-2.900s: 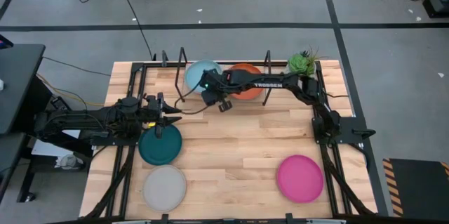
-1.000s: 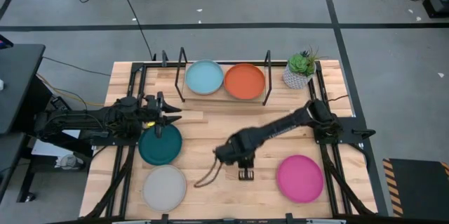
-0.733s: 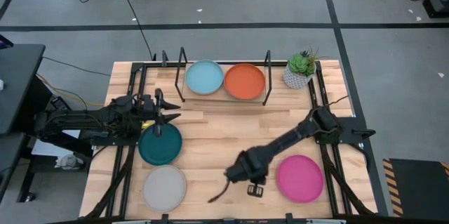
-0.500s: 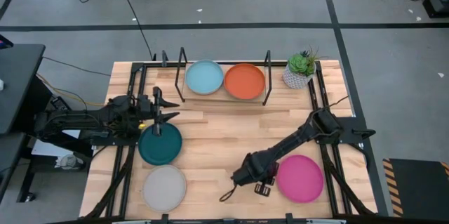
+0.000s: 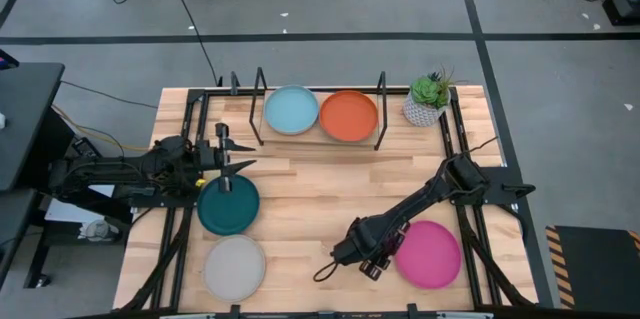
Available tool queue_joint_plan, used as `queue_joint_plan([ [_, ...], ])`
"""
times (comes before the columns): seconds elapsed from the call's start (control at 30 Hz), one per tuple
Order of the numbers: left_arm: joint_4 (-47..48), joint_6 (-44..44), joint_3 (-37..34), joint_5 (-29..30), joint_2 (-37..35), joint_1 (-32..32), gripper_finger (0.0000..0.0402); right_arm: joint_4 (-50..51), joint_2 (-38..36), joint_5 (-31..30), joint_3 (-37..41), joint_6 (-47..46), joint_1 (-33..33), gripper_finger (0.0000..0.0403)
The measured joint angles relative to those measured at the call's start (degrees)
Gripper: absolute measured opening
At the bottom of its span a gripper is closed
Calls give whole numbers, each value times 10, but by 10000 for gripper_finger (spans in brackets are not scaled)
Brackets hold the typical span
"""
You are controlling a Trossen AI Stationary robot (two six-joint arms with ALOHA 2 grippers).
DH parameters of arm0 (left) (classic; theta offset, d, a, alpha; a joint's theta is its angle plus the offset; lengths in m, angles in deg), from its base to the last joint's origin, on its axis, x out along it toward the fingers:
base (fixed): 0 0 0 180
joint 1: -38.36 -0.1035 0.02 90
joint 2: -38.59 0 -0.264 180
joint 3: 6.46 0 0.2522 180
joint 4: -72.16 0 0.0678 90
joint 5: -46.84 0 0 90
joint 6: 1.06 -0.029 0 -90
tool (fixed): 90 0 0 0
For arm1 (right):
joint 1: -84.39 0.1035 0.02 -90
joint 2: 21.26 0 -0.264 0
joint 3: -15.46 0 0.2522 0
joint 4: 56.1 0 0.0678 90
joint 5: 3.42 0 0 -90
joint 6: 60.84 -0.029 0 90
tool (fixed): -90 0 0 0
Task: Place and stack plates onto a shelf
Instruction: Stack the pink plate on top of the orange plate on the shelf
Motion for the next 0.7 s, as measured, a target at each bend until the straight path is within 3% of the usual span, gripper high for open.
queue_joint_plan([
  [0.37, 0, 0, 0, 0, 0, 0, 141, -67, 0, 18, 60, -28, 4, 190],
  [0.7, 0, 0, 0, 0, 0, 0, 141, -63, 0, 12, 63, -13, 3, 143],
])
